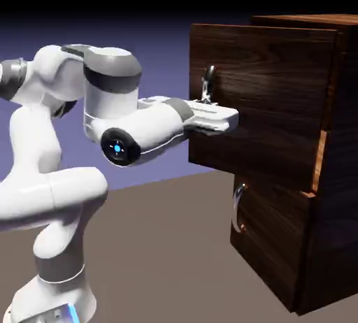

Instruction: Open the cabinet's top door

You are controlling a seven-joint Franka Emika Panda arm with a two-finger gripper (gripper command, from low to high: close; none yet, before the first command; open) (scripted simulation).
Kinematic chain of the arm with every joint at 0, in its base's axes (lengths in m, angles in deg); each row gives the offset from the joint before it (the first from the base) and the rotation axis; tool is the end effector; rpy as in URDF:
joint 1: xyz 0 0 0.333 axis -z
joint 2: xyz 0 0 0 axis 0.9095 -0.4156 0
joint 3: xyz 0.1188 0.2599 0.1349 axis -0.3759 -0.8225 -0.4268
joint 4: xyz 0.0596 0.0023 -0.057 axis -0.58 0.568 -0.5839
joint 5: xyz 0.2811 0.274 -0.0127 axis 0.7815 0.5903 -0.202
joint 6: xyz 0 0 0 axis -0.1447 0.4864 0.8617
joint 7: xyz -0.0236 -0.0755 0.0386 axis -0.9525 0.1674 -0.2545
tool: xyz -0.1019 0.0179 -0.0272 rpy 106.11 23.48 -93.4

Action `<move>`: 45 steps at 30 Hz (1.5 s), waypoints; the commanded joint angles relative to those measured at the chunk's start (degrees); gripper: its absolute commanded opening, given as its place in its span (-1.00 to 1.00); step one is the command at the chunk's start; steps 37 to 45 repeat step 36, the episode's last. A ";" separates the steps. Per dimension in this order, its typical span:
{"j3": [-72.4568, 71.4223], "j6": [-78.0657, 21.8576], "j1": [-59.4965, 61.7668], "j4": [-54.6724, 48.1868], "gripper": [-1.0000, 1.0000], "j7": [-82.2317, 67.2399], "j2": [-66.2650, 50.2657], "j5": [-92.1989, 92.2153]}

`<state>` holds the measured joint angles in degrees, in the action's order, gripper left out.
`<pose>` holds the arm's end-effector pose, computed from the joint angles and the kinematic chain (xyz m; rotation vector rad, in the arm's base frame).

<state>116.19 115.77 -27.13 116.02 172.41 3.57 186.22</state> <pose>0.2549 -0.1401 0.5240 0.0992 1.6863 1.1223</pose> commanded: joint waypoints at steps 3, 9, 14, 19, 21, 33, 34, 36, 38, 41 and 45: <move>1.34 -4.82 2.38 -3.26 -1.00 -4.27 6.23 -5.74; 2.36 -11.72 5.72 -11.18 -1.00 -12.17 18.69 -16.67; 2.21 -15.61 7.17 -19.04 -1.00 -17.65 29.08 -25.23; 1.51 -18.61 7.57 -27.95 -1.00 -21.71 39.46 -33.14; 1.12 -19.72 7.48 -31.80 -1.00 -22.89 43.61 -36.08; -2.13 -26.81 4.65 -56.59 -1.00 -24.32 67.27 -49.98; -2.32 -27.24 4.40 -57.99 -1.00 -24.16 68.48 -50.55; -2.32 -27.24 4.40 -57.99 1.00 -24.16 68.49 -50.55; -2.32 -27.24 4.40 -57.99 1.00 -24.16 68.49 -50.55; -2.32 -27.24 4.40 -57.99 1.00 -24.16 68.49 -50.55; -2.32 -27.24 4.40 -57.99 1.00 -24.16 68.49 -50.55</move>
